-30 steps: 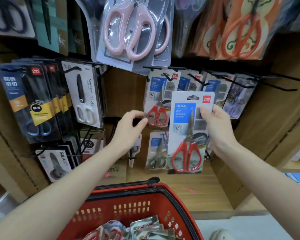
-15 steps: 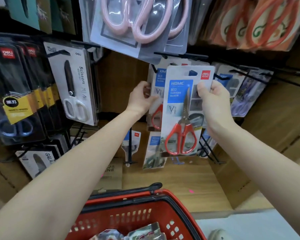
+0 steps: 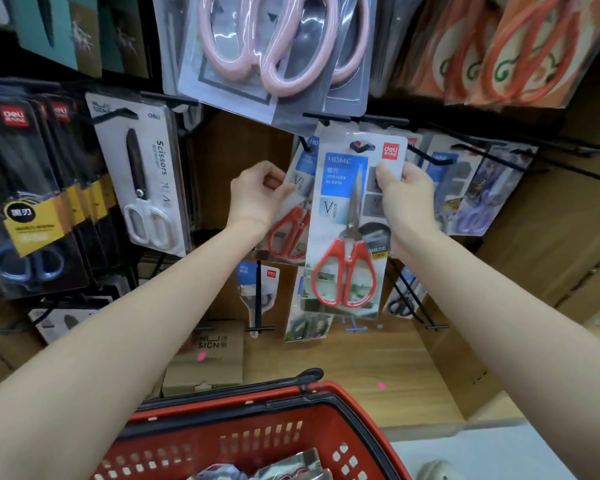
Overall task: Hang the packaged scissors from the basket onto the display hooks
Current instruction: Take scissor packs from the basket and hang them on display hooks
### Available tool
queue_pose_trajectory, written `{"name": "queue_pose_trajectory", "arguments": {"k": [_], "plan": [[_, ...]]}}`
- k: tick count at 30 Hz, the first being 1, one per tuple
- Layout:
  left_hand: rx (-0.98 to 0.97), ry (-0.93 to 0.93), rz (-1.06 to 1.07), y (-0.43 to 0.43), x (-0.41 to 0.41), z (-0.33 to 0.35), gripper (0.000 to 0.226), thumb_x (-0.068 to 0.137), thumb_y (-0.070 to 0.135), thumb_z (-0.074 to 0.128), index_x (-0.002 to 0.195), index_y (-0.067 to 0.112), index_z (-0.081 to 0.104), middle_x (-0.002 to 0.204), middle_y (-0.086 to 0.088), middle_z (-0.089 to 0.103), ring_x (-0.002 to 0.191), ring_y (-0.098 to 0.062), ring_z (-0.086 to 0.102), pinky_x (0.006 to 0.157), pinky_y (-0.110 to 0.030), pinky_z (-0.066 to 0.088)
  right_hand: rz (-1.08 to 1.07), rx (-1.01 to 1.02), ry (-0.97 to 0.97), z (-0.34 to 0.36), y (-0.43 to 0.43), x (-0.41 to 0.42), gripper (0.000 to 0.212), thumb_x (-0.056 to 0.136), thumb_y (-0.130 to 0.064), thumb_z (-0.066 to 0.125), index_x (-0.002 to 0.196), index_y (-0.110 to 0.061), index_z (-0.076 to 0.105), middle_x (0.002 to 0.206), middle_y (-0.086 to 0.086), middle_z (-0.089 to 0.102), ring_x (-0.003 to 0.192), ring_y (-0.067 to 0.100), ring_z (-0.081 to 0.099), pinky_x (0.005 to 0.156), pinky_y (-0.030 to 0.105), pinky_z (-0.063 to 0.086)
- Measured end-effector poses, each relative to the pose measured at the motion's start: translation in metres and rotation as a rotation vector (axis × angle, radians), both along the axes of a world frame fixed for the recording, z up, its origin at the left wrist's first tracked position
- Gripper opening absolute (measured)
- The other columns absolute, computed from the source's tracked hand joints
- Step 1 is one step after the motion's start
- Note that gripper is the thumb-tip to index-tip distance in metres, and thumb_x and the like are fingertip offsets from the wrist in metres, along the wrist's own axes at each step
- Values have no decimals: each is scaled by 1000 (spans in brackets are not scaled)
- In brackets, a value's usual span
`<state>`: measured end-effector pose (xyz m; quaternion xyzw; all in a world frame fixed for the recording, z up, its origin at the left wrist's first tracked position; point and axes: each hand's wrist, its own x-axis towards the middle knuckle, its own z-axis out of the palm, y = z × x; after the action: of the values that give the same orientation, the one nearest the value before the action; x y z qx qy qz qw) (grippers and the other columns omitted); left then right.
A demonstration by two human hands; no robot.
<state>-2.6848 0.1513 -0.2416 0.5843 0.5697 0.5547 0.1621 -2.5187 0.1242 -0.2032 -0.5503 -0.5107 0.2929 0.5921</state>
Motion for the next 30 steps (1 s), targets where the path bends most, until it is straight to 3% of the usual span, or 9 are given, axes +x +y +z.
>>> {"name": "queue_pose_trajectory", "arguments": {"k": [5, 9, 11, 13, 15, 18, 21, 26, 30], "plan": [[-17, 64, -19, -5, -7, 2, 11, 87, 16, 67, 90, 24, 60, 76, 17, 55, 71, 1, 54, 66, -7, 43, -83, -81, -47, 2, 32, -8, 29, 93, -31, 54, 107, -7, 61, 104, 9, 68, 92, 24, 63, 90, 47, 51], [-19, 96, -21, -5, -10, 3, 11, 88, 15, 66, 97, 21, 64, 77, 16, 56, 69, 2, 54, 63, -4, 42, -117, -115, -113, 3, 43, -10, 38, 90, -36, 58, 111, -5, 62, 111, 9, 65, 105, 25, 59, 97, 40, 46], [-5, 99, -21, -6, -10, 2, 12, 89, 13, 64, 99, 19, 65, 80, 13, 57, 69, 1, 54, 65, -5, 43, -105, -120, -176, 4, 41, -9, 31, 92, -35, 57, 103, -7, 63, 97, 4, 62, 93, 21, 56, 94, 36, 45], [1, 101, -32, -9, -9, 2, 13, 89, 10, 62, 99, 20, 64, 80, 14, 57, 72, 0, 54, 65, -5, 44, -97, -116, -204, 4, 38, -6, 32, 93, -31, 57, 107, -3, 64, 87, 3, 57, 86, 19, 53, 92, 34, 45], [-11, 103, -58, -14, -8, 2, 16, 89, 7, 60, 98, 20, 62, 82, 13, 58, 77, -2, 56, 67, -5, 46, -94, -79, -244, 4, 36, -3, 31, 94, -27, 58, 111, -1, 61, 98, 7, 62, 90, 19, 53, 93, 30, 45], [-10, 111, -115, -26, -12, -3, 19, 88, 2, 57, 97, 18, 61, 85, 8, 60, 80, -6, 59, 71, -10, 49, -70, -63, -390, -2, 23, -2, 39, 95, -23, 56, 129, -6, 47, 123, 8, 56, 106, 15, 51, 87, 21, 37], [25, 214, -114, -58, -21, -13, 16, 90, 7, 54, 98, 18, 62, 85, 12, 57, 78, -1, 56, 70, -3, 43, -4, 24, -608, -18, -2, 5, 40, 96, -17, 51, 133, -4, 42, 129, 14, 52, 117, 24, 51, 92, 28, 40], [-177, 455, -176, -139, -53, -55, 12, 92, 16, 54, 101, 18, 63, 95, 8, 57, 86, -4, 55, 78, -19, 43, 89, 201, -1096, -60, -72, 12, 22, 98, -24, 45, 112, -15, 59, 113, 3, 61, 104, 22, 56, 70, 28, 37], [-366, 672, -199, -213, -87, -104, 12, 91, 19, 55, 100, 18, 62, 93, 7, 53, 90, -10, 53, 87, -27, 43, 303, 282, -1283, -101, -127, 10, 13, 92, -22, 55, 101, -15, 62, 95, 1, 61, 91, 22, 59, 64, 32, 47]]}}
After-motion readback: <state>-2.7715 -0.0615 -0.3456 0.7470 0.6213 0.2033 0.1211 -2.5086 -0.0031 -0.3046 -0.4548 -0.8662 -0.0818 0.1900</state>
